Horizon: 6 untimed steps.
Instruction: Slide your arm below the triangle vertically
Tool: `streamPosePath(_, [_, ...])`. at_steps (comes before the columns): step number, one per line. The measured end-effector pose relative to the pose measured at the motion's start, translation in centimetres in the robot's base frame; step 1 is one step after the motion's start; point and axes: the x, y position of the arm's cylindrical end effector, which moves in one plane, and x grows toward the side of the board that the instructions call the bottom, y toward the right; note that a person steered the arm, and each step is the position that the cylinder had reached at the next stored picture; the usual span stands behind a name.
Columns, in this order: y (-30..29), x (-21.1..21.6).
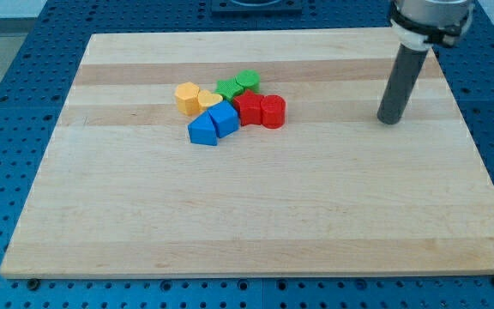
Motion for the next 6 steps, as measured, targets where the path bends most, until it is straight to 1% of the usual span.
streamPosePath(1, [-1.9, 4.3])
streamPosePath(3, [-13.6, 9.8])
streamPosePath(4, [-20.4, 10.1])
streamPosePath(5, [-28.7, 9.9])
streamPosePath(6, [-36.9, 8.5])
